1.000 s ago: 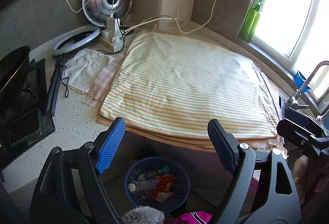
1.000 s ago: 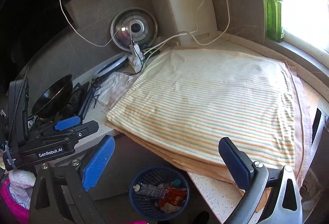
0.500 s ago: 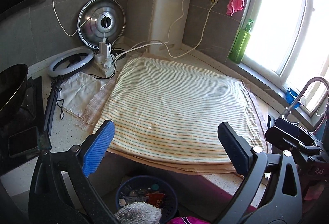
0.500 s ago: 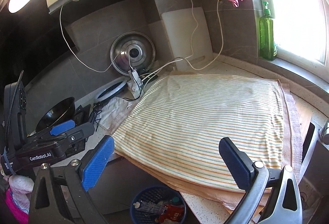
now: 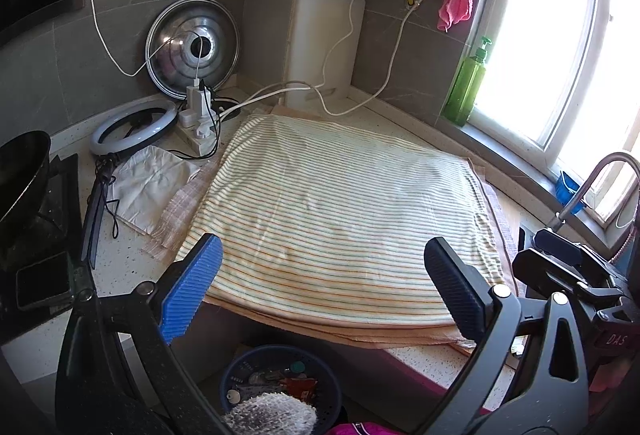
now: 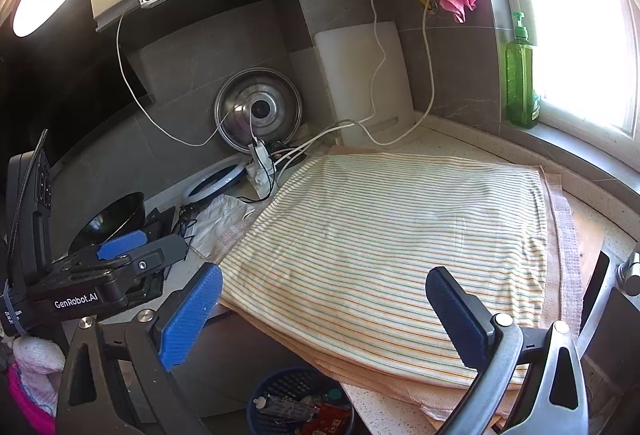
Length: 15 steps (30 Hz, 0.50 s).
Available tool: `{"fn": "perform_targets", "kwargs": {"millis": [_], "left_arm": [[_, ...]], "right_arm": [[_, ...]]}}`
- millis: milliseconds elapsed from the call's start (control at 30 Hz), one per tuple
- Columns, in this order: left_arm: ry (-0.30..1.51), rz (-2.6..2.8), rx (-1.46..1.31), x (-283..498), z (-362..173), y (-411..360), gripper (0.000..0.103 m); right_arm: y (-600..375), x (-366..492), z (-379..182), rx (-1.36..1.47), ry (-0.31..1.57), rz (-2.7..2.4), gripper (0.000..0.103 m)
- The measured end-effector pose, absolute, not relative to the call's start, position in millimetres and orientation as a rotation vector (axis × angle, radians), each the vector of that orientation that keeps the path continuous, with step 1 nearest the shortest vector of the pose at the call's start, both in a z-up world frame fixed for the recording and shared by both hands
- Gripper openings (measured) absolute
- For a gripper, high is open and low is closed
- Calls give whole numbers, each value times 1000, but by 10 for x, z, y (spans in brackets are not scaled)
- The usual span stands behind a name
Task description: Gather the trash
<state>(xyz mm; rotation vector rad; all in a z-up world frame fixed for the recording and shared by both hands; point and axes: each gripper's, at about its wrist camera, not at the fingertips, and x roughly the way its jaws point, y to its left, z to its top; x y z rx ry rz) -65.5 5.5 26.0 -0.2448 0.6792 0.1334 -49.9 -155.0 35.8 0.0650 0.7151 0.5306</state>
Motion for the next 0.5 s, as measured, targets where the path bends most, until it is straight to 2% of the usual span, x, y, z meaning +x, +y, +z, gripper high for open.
{"fn": "perform_targets", "kwargs": {"millis": [500], "left_arm": [[678,130,-240,-616,288,0,102]], "right_arm": [[-1638,-440,358,96,723,518,103]]}}
